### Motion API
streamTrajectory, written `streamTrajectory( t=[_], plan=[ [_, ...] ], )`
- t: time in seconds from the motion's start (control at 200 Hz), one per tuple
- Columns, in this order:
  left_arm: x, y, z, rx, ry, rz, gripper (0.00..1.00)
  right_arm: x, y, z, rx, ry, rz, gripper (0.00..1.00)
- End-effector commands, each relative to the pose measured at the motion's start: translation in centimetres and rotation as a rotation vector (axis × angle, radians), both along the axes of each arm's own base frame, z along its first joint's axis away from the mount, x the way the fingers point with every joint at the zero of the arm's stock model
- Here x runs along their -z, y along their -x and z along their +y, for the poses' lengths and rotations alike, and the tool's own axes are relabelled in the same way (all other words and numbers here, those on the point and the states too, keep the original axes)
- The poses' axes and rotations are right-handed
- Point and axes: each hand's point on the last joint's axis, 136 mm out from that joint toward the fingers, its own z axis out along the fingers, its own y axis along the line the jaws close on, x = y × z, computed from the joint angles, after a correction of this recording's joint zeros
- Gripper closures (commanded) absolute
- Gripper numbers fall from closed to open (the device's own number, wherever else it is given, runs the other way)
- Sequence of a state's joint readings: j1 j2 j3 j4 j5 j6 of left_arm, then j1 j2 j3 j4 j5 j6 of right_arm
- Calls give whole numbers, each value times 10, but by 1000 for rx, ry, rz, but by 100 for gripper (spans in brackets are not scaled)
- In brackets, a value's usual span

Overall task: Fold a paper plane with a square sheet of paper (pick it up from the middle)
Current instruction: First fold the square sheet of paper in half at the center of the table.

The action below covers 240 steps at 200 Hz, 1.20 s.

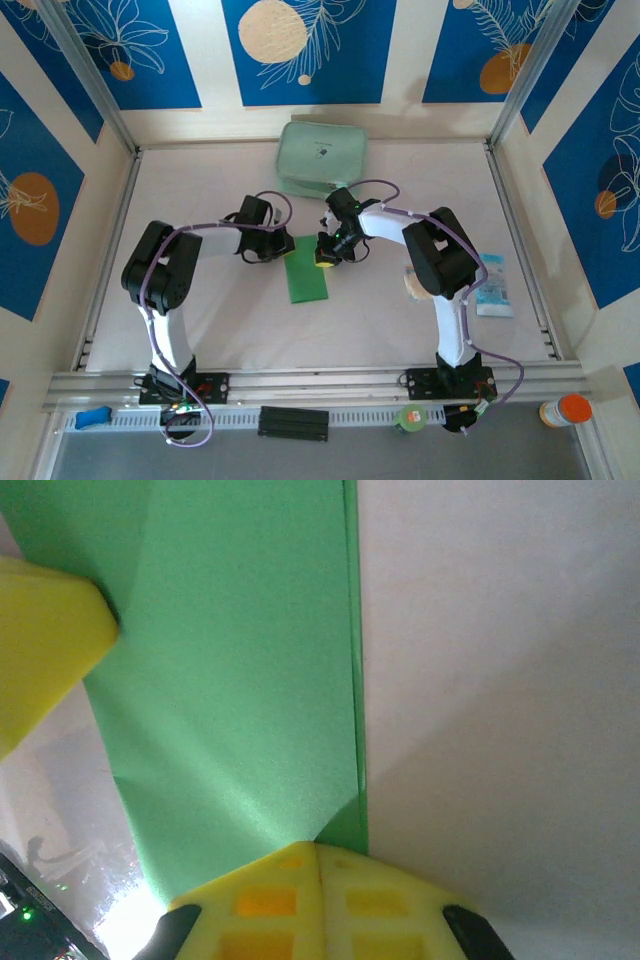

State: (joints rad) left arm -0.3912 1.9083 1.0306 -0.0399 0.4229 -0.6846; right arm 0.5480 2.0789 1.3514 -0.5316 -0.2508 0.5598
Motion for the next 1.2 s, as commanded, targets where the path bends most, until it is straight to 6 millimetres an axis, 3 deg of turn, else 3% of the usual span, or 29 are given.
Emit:
streamTrajectory(
  t=[0.0, 0.12, 0.255, 0.415, 0.52, 0.66, 0.79, 1.055, 1.196],
  plan=[
    [25, -10, 45, -57, -128, 33, 89, 88, 41, -97, 10, 469, 137, 98],
    [19, -19, 59, -74, -129, 22, 89, 89, 40, -100, 0, 479, 133, 98],
    [-2, -30, 65, -76, -129, -18, 89, 88, 38, -99, -13, 476, 125, 98],
    [-40, -30, 43, -55, -32, -82, 90, 87, 38, -97, -14, 471, 125, 98],
    [-52, -23, 19, -36, 27, -101, 90, 89, 39, -96, -15, 469, 132, 98],
    [-39, -15, -4, -7, 45, -64, 90, 91, 41, -96, -23, 472, 136, 98],
    [-18, -14, -2, -13, -4, -16, 91, 90, 40, -96, -24, 469, 134, 98],
    [20, -15, 47, -91, -229, 86, 91, 90, 40, -96, -32, 471, 129, 98],
    [19, -23, 74, -114, -292, 106, 90, 89, 39, -96, -48, 472, 122, 98]
  ],
)
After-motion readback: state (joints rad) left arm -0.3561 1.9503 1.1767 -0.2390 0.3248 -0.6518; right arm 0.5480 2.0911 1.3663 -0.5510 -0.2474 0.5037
